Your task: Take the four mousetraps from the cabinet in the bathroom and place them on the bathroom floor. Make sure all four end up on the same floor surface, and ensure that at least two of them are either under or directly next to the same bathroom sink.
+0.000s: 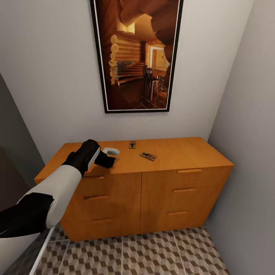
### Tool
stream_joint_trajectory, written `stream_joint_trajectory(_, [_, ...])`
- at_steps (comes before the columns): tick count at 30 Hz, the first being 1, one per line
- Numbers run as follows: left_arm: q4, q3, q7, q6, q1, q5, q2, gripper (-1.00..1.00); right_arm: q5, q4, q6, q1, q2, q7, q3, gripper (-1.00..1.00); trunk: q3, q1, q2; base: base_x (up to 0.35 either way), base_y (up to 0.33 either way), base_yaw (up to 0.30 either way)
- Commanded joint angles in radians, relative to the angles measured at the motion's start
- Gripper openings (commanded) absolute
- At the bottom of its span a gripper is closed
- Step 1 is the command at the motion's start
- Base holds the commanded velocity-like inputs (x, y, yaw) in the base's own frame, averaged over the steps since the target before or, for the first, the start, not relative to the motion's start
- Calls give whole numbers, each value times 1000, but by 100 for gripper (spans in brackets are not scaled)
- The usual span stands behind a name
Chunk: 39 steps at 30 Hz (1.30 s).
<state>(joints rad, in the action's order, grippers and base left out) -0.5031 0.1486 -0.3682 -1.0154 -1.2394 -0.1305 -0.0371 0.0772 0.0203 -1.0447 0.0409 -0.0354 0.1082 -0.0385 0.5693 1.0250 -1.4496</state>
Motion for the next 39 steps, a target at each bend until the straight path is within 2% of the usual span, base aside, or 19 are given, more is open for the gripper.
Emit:
stream_joint_trajectory(1, [26,3,-11,0,0,-23,0,-100,-2,0,-3,1,0,2,-3,-100,0,0,0,0,0,0])
stream_joint_trajectory(39, [28,5,-11,-1,0,-23,0,-100,-2,0,-3,1,-1,2,-3,-100,-61,0,0,0,0,0])
